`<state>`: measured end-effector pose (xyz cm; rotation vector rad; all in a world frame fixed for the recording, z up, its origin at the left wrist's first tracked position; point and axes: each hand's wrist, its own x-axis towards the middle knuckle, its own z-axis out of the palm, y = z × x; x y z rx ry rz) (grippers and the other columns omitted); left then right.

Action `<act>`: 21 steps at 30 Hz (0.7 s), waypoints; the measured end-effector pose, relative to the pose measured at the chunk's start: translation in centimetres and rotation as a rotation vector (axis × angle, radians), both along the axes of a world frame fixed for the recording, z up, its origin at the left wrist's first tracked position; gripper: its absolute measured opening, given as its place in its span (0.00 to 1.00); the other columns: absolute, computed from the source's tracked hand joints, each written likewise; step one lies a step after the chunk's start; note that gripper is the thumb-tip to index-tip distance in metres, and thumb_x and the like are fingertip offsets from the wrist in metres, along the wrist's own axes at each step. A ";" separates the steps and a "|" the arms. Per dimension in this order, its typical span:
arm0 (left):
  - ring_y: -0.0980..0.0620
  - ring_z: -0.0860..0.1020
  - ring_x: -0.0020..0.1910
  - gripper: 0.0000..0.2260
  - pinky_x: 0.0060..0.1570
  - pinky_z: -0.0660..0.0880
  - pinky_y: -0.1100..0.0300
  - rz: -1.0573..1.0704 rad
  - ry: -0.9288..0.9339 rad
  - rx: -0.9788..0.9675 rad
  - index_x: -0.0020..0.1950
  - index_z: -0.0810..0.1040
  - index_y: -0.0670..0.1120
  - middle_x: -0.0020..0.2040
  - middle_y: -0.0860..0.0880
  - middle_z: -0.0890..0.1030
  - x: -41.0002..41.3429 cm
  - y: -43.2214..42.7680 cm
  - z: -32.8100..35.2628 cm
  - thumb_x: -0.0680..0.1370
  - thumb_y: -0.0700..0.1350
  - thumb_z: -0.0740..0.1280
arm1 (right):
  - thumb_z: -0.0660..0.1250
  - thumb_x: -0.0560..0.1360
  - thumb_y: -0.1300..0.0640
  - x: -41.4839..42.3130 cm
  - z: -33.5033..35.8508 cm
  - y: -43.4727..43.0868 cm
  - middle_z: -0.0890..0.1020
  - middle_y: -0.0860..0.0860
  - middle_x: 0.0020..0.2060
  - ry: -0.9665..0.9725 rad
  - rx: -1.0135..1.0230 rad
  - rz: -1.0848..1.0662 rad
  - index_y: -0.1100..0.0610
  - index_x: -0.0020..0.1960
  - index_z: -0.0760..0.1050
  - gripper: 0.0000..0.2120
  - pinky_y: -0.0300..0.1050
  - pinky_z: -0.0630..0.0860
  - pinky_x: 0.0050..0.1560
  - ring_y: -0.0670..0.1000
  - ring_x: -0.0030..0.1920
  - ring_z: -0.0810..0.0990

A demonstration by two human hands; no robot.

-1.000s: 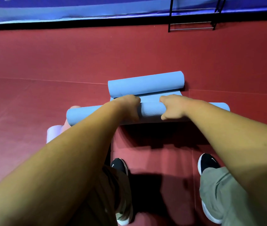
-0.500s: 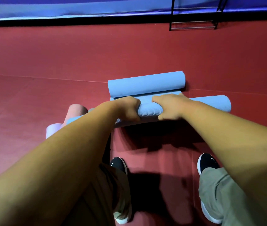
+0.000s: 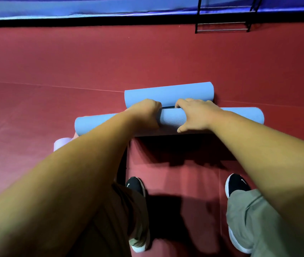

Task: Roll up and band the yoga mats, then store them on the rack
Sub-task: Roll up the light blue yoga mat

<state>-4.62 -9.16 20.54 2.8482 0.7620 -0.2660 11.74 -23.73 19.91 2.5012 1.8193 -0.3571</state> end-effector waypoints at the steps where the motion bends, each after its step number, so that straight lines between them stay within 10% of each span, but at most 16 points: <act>1: 0.45 0.79 0.45 0.13 0.40 0.75 0.54 0.007 0.016 -0.025 0.49 0.77 0.49 0.44 0.50 0.80 -0.1 0.1 0.0 0.69 0.49 0.76 | 0.77 0.67 0.34 -0.2 0.1 0.0 0.78 0.48 0.63 -0.017 0.001 0.025 0.43 0.69 0.66 0.36 0.57 0.73 0.57 0.58 0.63 0.78; 6: 0.43 0.80 0.52 0.16 0.46 0.75 0.53 -0.027 0.086 -0.097 0.54 0.78 0.49 0.50 0.49 0.80 -0.1 0.5 -0.1 0.70 0.49 0.78 | 0.76 0.70 0.39 -0.3 0.3 -0.1 0.82 0.45 0.56 0.100 -0.026 0.028 0.38 0.66 0.72 0.26 0.51 0.74 0.48 0.55 0.56 0.79; 11: 0.42 0.74 0.61 0.36 0.57 0.76 0.46 -0.076 0.169 0.085 0.67 0.70 0.45 0.62 0.44 0.73 0.1 0.1 -0.4 0.66 0.55 0.84 | 0.80 0.69 0.42 -0.3 0.3 0.1 0.82 0.49 0.65 0.237 -0.063 -0.043 0.46 0.74 0.74 0.36 0.53 0.78 0.62 0.56 0.62 0.79; 21: 0.45 0.77 0.45 0.17 0.38 0.70 0.55 -0.026 0.100 0.017 0.50 0.76 0.48 0.43 0.50 0.76 0.3 0.6 0.4 0.68 0.51 0.78 | 0.81 0.65 0.36 0.2 -0.2 0.3 0.75 0.52 0.69 0.084 -0.054 -0.008 0.48 0.76 0.67 0.45 0.56 0.75 0.65 0.59 0.68 0.76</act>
